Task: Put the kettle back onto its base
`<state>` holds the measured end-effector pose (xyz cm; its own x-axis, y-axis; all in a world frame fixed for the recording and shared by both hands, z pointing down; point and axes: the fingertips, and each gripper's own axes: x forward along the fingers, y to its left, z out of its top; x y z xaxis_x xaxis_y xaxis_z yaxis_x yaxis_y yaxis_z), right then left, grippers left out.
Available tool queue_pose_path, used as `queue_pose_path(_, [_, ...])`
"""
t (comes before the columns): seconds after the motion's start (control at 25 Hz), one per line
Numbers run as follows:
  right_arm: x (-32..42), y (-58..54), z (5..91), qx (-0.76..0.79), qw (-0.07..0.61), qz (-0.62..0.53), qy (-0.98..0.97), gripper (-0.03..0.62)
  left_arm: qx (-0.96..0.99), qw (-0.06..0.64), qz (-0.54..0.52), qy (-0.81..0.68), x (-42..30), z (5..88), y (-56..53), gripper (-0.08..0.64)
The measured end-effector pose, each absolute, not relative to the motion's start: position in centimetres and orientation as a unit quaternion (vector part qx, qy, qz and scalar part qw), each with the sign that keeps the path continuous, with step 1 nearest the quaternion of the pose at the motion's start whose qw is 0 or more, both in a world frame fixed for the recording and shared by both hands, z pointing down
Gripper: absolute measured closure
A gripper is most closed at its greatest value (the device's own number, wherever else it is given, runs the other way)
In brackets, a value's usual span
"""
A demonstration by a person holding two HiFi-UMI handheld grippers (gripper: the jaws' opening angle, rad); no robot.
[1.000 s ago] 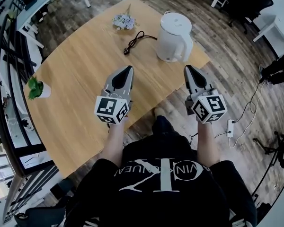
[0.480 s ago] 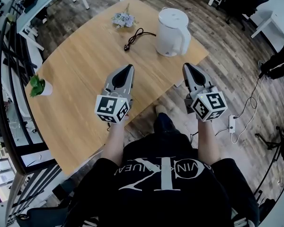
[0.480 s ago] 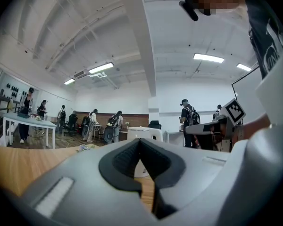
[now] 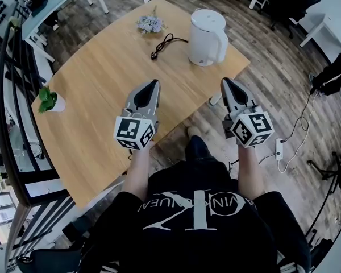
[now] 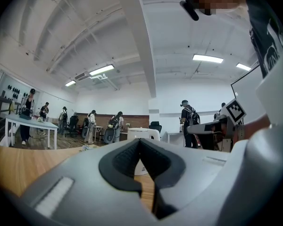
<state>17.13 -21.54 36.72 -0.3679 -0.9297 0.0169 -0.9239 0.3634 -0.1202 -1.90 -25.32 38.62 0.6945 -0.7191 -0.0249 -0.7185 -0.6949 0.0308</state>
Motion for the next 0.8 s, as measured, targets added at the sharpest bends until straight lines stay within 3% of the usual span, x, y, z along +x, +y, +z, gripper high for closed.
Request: queue_pose_path(0.8, [15.7, -17.9, 37.0, -0.574, 0.04, -0.061, 0.816, 0.577, 0.912, 0.008, -0.019, -0.409, -5.5, 38.8, -21.6, 0.549])
